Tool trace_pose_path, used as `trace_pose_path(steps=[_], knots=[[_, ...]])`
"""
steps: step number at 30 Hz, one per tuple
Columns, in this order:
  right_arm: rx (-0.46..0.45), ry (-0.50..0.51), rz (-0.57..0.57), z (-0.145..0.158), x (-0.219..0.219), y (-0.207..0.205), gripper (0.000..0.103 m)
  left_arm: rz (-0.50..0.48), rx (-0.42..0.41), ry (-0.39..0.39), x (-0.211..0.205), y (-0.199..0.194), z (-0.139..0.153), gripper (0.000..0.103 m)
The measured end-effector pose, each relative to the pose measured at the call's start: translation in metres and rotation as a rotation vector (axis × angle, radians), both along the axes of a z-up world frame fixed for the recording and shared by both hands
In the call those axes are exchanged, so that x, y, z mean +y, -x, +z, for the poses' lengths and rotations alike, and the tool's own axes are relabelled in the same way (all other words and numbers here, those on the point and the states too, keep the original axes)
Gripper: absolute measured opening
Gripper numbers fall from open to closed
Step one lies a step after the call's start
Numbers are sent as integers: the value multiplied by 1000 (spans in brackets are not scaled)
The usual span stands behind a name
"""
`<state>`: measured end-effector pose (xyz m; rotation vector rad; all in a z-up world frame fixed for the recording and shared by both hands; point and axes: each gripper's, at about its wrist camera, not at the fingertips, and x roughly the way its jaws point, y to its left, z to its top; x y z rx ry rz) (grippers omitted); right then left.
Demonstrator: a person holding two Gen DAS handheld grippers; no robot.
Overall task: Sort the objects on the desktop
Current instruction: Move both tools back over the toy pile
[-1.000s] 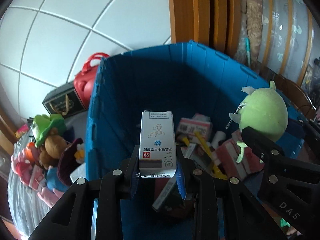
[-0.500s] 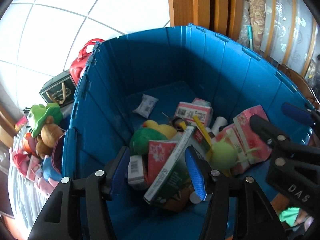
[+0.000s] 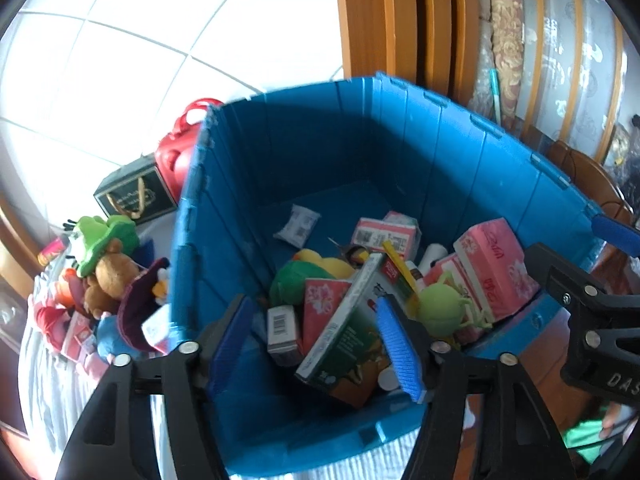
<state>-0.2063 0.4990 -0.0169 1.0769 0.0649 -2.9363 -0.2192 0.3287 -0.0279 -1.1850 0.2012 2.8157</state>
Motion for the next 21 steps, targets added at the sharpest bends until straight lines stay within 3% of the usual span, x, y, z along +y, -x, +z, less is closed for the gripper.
trace_pose_path(steps=[6, 10, 15, 21], knots=[[30, 38, 3, 9, -8, -13, 103, 37, 79, -11, -27, -24, 16, 79], [47, 47, 31, 15, -28, -21, 103, 71, 96, -28, -56, -35, 21, 80], [77, 58, 123, 25, -78, -34, 103, 136, 105, -39, -102, -50, 21, 80], [101, 48, 236, 31, -159, -43, 103, 242, 104, -59, -185, -68, 14, 80]])
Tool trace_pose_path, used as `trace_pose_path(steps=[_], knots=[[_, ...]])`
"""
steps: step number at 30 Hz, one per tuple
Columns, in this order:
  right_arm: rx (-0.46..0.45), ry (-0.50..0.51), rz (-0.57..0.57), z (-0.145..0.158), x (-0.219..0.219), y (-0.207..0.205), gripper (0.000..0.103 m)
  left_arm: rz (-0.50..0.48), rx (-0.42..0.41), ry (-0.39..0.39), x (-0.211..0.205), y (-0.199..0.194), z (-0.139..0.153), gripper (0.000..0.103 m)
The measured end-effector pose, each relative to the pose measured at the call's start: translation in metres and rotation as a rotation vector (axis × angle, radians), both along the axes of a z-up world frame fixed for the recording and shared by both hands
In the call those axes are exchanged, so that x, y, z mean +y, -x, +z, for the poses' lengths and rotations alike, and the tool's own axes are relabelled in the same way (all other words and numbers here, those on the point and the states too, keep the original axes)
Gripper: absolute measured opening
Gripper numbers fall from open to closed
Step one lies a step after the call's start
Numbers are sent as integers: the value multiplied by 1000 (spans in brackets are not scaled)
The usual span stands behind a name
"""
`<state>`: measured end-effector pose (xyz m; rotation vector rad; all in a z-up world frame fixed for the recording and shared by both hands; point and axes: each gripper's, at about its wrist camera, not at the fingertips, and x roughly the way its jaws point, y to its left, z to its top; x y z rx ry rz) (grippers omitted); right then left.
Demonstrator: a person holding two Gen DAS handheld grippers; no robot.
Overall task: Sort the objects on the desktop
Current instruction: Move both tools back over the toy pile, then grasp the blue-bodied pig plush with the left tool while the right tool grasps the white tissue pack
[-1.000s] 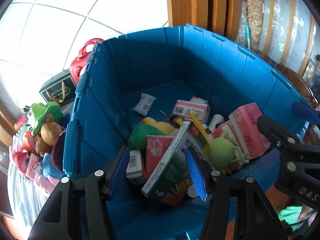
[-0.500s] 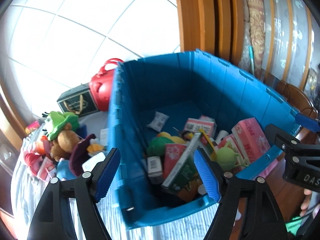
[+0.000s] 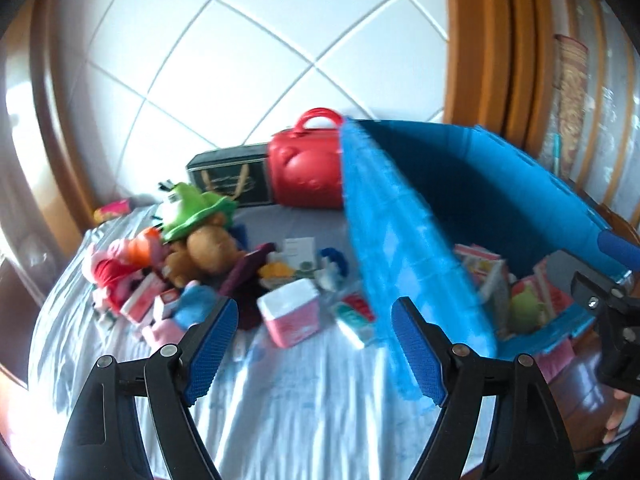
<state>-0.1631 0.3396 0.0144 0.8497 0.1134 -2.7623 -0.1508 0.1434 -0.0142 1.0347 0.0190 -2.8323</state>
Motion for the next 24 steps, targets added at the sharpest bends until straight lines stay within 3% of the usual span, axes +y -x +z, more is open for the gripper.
trace_pose_path(steps=[7, 12, 16, 20, 24], knots=[[4, 30, 76, -7, -114, -11, 103, 112, -46, 18, -123, -26, -32, 80], [-94, 36, 133, -43, -205, -5, 103, 183, -117, 47, -213, -40, -70, 80], [-213, 1, 168, -90, -258, 7, 103, 240, -195, 21, -266, -40, -106, 80], [-295, -55, 178, -134, -286, 25, 103, 259, -255, -13, -291, -30, -143, 80], [-369, -62, 159, -170, -283, 49, 103, 251, -313, -44, -289, -6, -173, 80]])
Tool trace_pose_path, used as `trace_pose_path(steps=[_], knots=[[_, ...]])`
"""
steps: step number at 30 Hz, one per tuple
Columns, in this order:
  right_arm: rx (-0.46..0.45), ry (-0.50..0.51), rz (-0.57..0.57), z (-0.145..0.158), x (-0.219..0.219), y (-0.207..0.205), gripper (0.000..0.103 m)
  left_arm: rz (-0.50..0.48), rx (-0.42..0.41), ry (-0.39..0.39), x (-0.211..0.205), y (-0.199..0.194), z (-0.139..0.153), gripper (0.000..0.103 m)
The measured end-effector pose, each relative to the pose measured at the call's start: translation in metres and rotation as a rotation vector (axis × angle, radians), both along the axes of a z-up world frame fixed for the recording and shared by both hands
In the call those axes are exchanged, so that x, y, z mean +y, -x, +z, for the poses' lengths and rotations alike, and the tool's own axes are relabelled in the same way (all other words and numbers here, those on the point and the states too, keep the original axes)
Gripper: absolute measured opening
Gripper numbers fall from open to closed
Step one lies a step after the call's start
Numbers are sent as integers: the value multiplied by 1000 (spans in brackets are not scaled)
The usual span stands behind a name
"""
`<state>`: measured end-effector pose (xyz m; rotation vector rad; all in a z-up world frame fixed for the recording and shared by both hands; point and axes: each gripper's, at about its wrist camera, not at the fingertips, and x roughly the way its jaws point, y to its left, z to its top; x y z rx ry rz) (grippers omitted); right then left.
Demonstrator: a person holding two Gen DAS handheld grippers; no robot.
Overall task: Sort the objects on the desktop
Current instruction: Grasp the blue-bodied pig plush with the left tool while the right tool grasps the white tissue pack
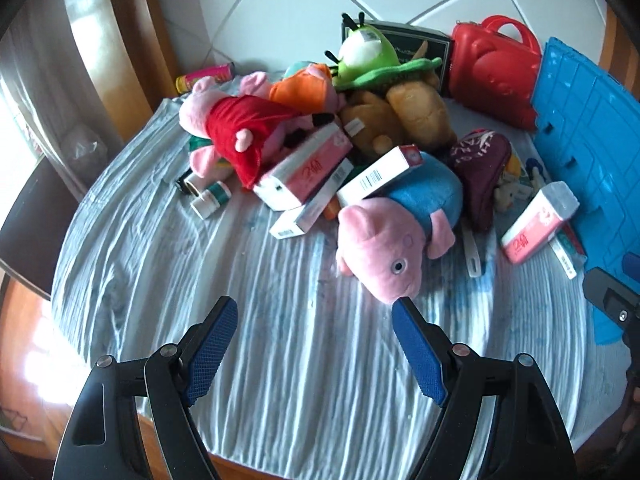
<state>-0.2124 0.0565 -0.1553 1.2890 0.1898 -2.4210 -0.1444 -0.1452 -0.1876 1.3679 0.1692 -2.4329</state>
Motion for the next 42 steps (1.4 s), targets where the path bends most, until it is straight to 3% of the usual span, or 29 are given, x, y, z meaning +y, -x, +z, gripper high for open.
trace_pose_path(steps=[11, 21, 23, 30, 35, 42], knots=[[-93, -15, -118, -42, 50, 86, 103, -105, -62, 16, 47, 95, -35, 80], [-128, -48, -195, -63, 49, 120, 103, -210, -138, 20, 51, 153, -70, 80], [-131, -55, -219, -66, 49, 126, 103, -225, -140, 39, 49, 161, -73, 80], [-117, -7, -303, -59, 46, 145, 103, -313, -170, -26, 44, 191, -85, 84], [-154, -27, -370, -76, 43, 161, 103, -334, -193, -47, 46, 201, -99, 92], [-183, 13, -429, -94, 49, 160, 103, -343, -164, -32, 52, 199, -98, 86]])
